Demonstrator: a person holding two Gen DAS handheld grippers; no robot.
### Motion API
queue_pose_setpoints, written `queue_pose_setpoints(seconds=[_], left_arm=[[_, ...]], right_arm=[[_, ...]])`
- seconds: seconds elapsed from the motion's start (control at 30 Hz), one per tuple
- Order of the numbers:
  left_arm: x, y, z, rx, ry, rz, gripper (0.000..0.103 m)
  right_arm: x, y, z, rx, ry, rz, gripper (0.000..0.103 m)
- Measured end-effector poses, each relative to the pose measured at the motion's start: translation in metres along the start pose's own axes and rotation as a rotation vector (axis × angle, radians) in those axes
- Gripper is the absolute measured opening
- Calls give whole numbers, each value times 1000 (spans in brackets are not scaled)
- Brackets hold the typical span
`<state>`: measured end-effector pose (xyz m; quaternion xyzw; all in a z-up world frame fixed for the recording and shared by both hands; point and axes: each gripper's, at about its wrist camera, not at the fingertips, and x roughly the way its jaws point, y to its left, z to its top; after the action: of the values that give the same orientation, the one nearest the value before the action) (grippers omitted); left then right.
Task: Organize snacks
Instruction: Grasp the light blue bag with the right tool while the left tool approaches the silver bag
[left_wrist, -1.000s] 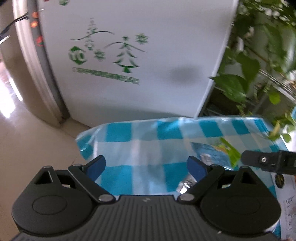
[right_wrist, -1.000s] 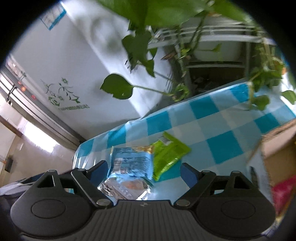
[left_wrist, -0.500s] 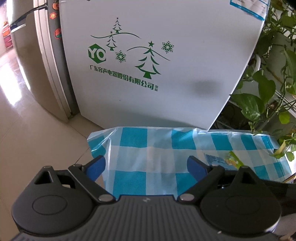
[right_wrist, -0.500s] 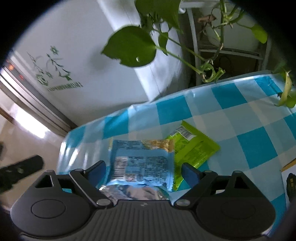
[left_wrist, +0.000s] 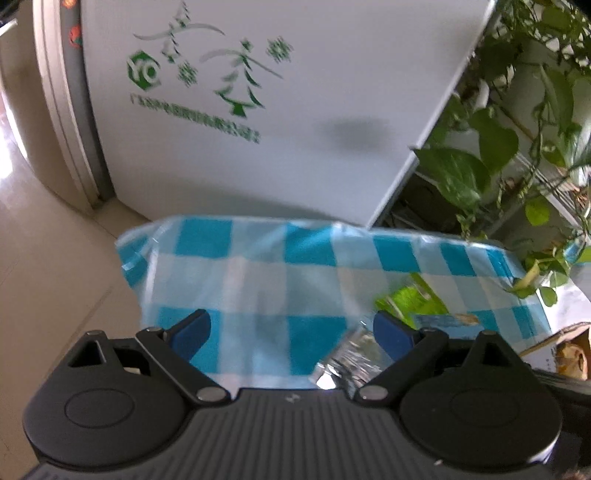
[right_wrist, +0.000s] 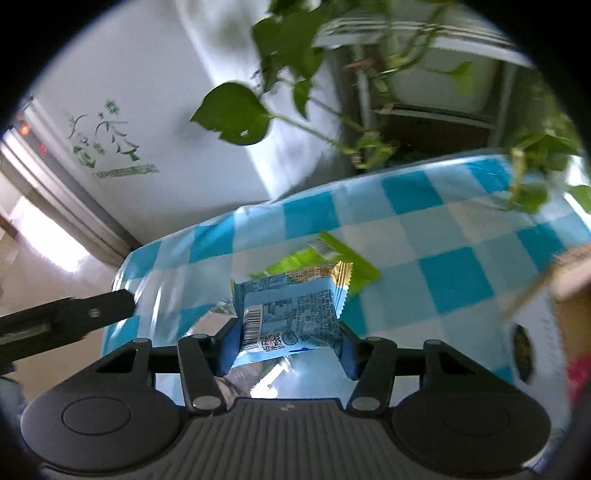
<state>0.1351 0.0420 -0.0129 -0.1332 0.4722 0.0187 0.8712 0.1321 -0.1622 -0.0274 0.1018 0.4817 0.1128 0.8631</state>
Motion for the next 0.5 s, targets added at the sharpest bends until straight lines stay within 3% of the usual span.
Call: queue_pose_setpoints(seconds=[0.2, 0.5], left_arm=[[18, -19, -15, -57, 62, -16, 95], [39, -40, -20, -89, 66, 42, 95]], right_arm=[[-41, -26, -20, 117, -22, -32, 61], [-85, -41, -35, 187, -102, 38, 61]])
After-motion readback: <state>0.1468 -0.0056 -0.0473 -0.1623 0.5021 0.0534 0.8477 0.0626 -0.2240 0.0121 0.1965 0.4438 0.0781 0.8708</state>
